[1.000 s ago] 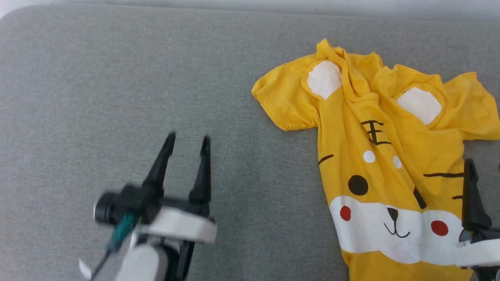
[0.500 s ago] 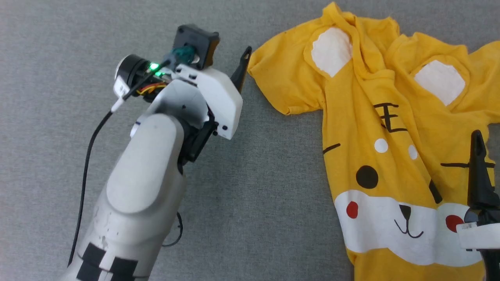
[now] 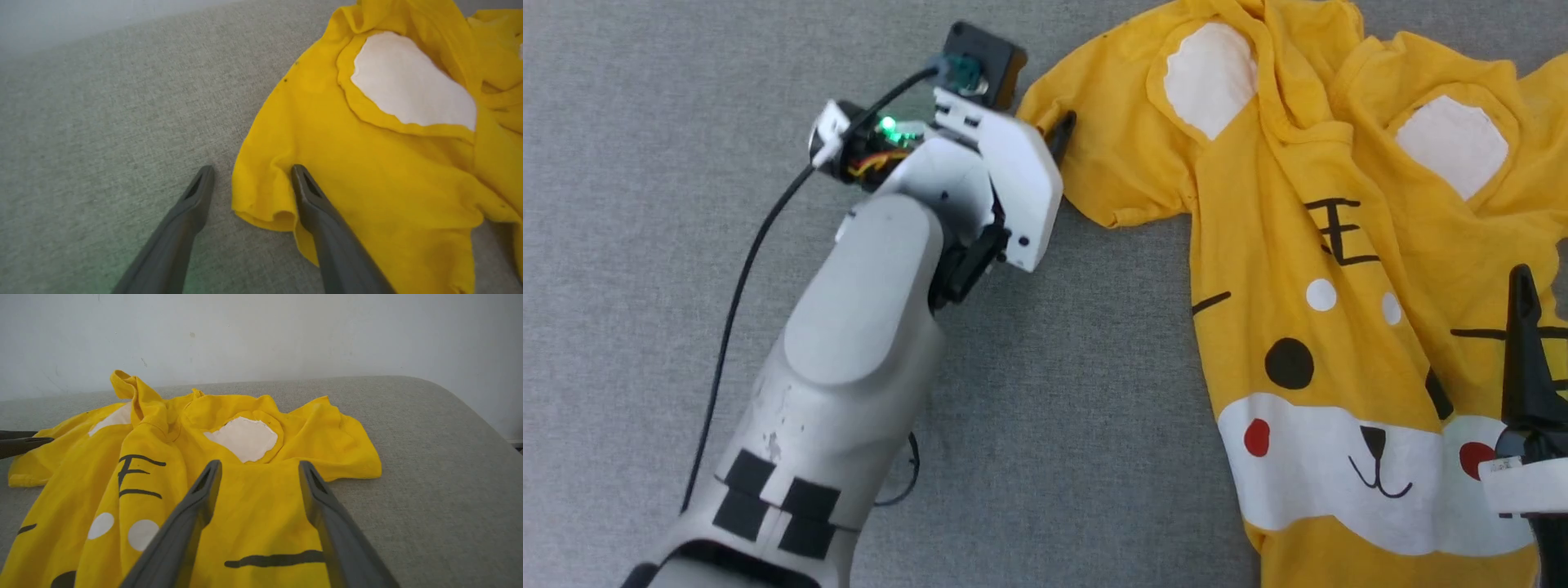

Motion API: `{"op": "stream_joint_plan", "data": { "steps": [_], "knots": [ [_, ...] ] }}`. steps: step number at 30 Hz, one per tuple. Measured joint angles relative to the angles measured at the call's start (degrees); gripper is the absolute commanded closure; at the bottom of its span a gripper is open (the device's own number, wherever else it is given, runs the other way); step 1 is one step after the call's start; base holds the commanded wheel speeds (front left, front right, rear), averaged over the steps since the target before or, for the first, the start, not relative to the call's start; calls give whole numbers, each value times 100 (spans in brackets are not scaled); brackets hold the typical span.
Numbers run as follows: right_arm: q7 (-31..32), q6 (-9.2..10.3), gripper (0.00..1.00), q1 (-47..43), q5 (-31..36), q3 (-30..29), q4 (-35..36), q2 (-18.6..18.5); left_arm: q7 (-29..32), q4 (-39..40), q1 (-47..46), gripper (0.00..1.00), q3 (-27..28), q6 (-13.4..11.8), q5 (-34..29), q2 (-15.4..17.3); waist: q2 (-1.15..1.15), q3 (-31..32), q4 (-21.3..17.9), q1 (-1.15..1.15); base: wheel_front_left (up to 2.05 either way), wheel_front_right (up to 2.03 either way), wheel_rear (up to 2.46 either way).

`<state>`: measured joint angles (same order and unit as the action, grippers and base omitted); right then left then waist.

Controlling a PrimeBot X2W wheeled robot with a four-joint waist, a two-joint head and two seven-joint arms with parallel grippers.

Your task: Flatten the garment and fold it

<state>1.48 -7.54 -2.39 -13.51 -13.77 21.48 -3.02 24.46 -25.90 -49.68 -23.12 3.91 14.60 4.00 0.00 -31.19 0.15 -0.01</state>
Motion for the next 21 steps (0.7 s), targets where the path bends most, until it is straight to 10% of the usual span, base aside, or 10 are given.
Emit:
{"op": "stream_joint_plan", "data": {
  "steps": [5,6,7,15,21],
  "knots": [
    [-1,0,0,43,-1,41,-37,0,646,-243,-346,0,-76,-9,27,-14,0,-65,-56,0,0,0,0],
    [-1,1,0,66,-4,52,-59,0,808,-266,-400,63,-83,-8,71,-16,0,-69,-69,0,0,0,0],
    [-2,0,0,87,-7,67,-81,0,964,-280,-453,100,-98,2,113,-19,0,-69,-82,0,0,0,0],
    [-60,0,0,103,-18,93,-289,0,1348,-224,-459,100,-205,48,281,-11,0,12,-126,0,0,0,0],
    [-109,0,0,109,-30,127,-382,0,555,-52,-79,100,-83,-254,290,-14,0,144,-67,1,0,0,0]
  ]
}}
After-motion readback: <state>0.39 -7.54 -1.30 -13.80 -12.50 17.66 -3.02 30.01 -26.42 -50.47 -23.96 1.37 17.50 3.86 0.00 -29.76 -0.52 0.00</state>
